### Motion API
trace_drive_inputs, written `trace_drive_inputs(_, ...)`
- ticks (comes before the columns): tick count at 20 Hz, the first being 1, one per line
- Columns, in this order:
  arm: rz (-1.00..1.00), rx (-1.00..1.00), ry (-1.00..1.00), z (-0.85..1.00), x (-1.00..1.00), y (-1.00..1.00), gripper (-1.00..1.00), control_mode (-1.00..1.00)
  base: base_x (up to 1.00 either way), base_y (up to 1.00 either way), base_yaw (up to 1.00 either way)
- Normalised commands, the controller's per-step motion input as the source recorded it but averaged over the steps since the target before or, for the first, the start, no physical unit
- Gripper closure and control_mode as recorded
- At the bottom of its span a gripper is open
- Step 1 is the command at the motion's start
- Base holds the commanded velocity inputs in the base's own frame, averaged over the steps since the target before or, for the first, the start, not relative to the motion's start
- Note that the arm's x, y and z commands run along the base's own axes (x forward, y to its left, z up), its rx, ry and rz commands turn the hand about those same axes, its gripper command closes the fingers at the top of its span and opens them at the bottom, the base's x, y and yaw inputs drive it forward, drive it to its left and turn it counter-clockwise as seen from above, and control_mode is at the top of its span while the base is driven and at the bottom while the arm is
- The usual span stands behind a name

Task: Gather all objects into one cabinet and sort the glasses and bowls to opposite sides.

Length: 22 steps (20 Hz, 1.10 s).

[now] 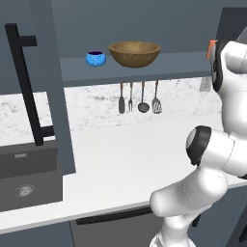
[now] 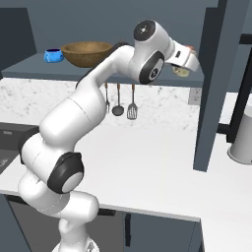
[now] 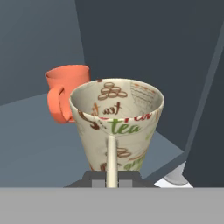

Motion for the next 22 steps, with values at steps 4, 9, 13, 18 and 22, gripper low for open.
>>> trace_drive_inputs(4,-0.03,0.0,0.0,0.0,0.01,0.0,1.0,-1.0,0.0,0.0,0.0)
trace_drive_inputs(9,0.0,0.0,0.0,0.0,0.08,0.0,1.0,-1.0,0.0,0.0,0.0)
trace_drive_inputs(13,0.0,0.0,0.0,-0.04,0.13,0.0,1.0,-1.0,0.0,0.0,0.0)
trace_drive_inputs(18,0.0,0.0,0.0,-0.01,0.11,-0.01,1.0,-1.0,0.0,0.0,0.0)
trace_drive_inputs(22,0.0,0.0,0.0,0.0,0.17,-0.05,1.0,-1.0,0.0,0.0,0.0)
